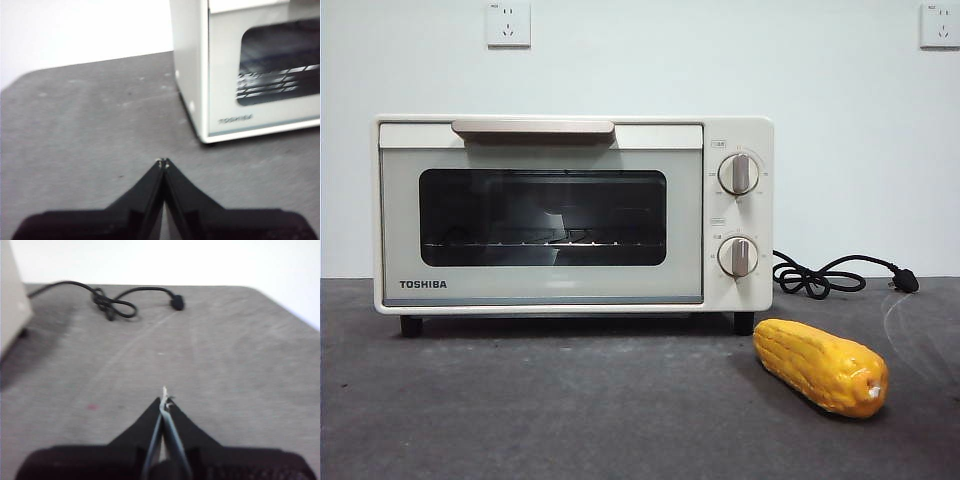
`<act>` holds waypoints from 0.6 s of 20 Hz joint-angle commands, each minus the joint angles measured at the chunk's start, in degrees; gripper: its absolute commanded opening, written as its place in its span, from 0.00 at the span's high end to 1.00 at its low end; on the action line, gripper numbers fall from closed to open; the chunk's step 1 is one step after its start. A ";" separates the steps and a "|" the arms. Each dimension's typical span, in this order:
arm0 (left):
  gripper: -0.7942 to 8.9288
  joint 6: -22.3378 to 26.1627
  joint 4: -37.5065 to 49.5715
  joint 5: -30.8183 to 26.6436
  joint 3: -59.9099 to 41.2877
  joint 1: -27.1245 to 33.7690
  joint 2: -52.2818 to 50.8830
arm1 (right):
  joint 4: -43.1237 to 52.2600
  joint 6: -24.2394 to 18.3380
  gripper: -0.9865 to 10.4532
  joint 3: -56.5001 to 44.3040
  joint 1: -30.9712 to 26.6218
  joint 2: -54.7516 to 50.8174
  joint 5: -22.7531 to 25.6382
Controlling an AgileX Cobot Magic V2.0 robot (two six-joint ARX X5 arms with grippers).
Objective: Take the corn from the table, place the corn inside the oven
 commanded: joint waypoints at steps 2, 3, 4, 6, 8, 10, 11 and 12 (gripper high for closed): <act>0.92 -20.55 1.68 6.12 -0.42 0.17 0.02 | 0.28 17.92 0.91 -0.57 -0.11 -0.11 -4.24; 0.92 -23.34 1.81 7.32 -0.42 0.17 0.02 | 0.46 20.61 0.91 -0.57 -0.11 -0.11 -4.61; 0.92 -25.92 1.97 7.61 -0.42 0.17 0.02 | 0.55 24.24 0.91 -0.57 -0.11 -0.11 -4.66; 0.92 -29.44 2.08 7.45 -0.42 0.17 0.02 | 0.13 28.41 0.91 -0.57 -0.11 -0.11 -4.66; 0.92 -31.87 2.36 7.23 -0.42 0.17 0.02 | 0.26 31.21 0.91 -0.57 -0.11 -0.11 -4.66; 0.92 -32.09 2.60 7.26 -0.42 0.17 0.02 | 0.26 32.35 0.91 -0.57 -0.11 -0.11 -4.68; 0.92 -32.09 2.64 7.30 -0.42 0.17 0.02 | 0.28 32.35 0.91 -0.57 -0.11 -0.11 -4.68; 0.92 -32.11 2.64 7.32 -0.42 0.17 0.02 | 0.31 32.33 0.91 -0.57 -0.11 -0.11 -4.66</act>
